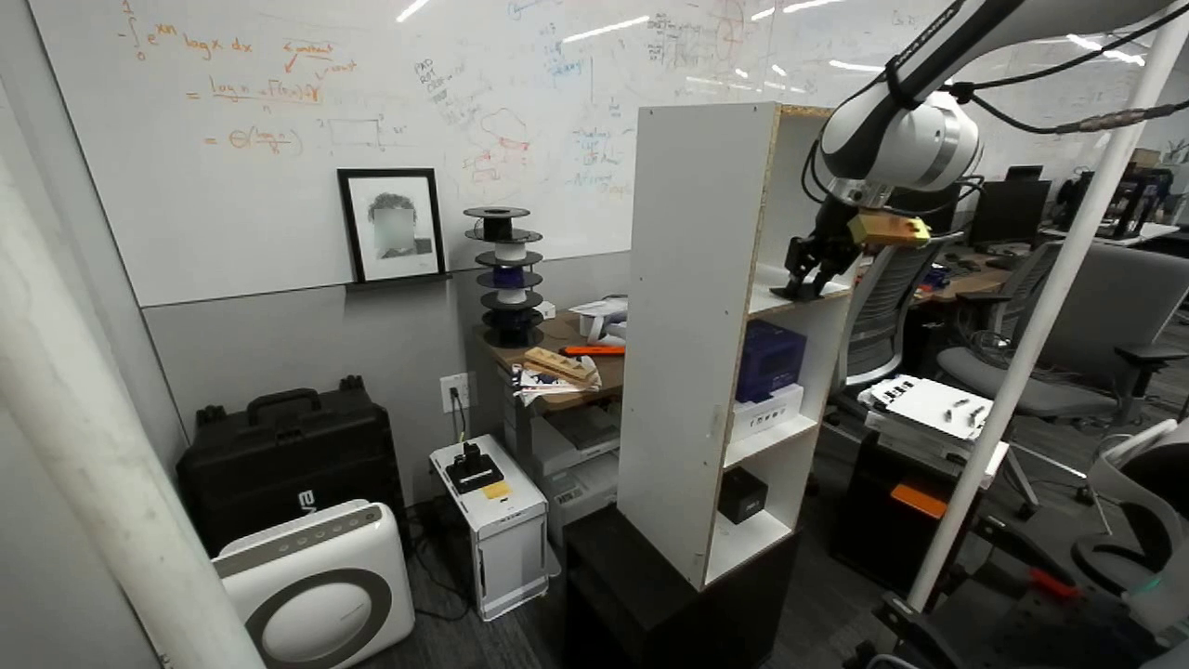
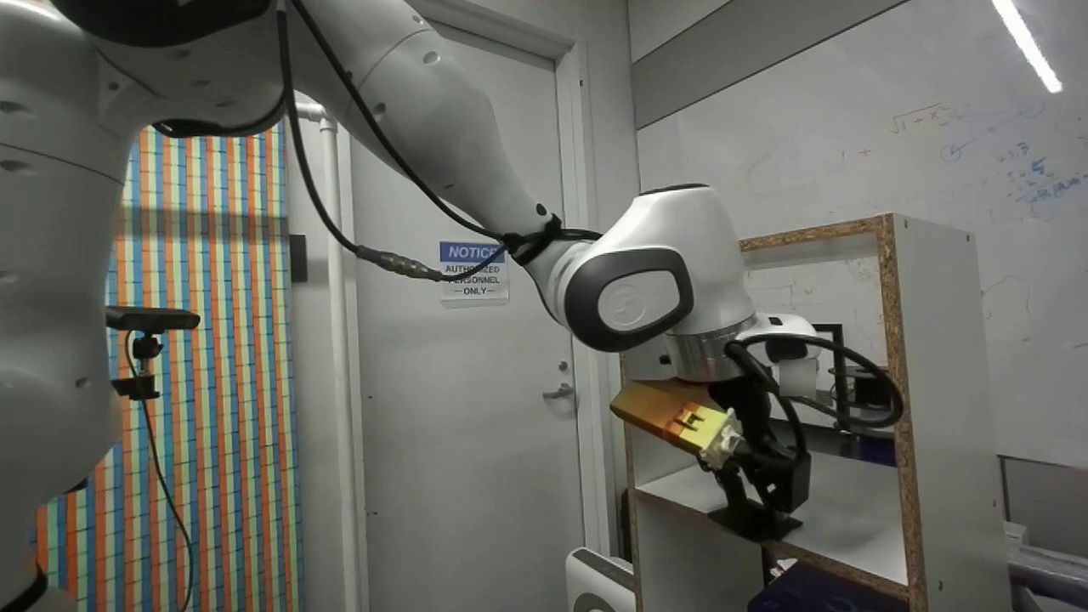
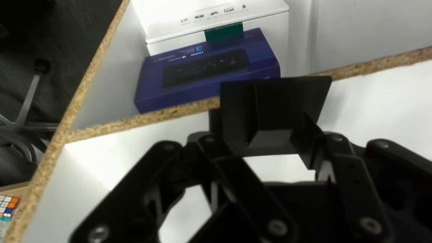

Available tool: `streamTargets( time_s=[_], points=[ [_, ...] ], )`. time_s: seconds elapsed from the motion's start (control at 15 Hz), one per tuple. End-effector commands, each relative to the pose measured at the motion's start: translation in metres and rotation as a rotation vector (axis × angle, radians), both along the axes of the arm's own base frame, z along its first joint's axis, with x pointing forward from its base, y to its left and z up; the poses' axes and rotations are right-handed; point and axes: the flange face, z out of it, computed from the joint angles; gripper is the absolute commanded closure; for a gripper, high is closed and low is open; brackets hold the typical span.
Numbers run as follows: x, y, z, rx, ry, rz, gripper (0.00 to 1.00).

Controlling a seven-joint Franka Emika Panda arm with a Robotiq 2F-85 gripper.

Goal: Put the black object on top of the shelf

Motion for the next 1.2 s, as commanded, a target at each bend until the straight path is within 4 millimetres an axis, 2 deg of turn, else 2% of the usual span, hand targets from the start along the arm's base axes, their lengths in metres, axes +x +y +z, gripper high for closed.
streamTargets(
  time_s=[0.0, 0.27, 0.53, 0.67, 0.8, 1.0, 1.13],
  points=[
    [-0.058, 0.004, 0.013, 0.024, 0.003, -0.024, 0.73],
    [-0.124, 0.003, 0.026, 0.037, -0.008, -0.060, 0.73],
    [-0.174, -0.006, 0.063, 0.067, -0.103, -0.105, 0.73],
    [-0.195, -0.016, 0.094, 0.094, -0.173, -0.133, 0.73],
    [-0.214, -0.028, 0.135, 0.127, -0.237, -0.161, 0.73],
    [-0.229, -0.047, 0.206, 0.193, -0.324, -0.191, 0.73],
    [-0.229, -0.057, 0.248, 0.232, -0.373, -0.204, 0.73]
  ],
)
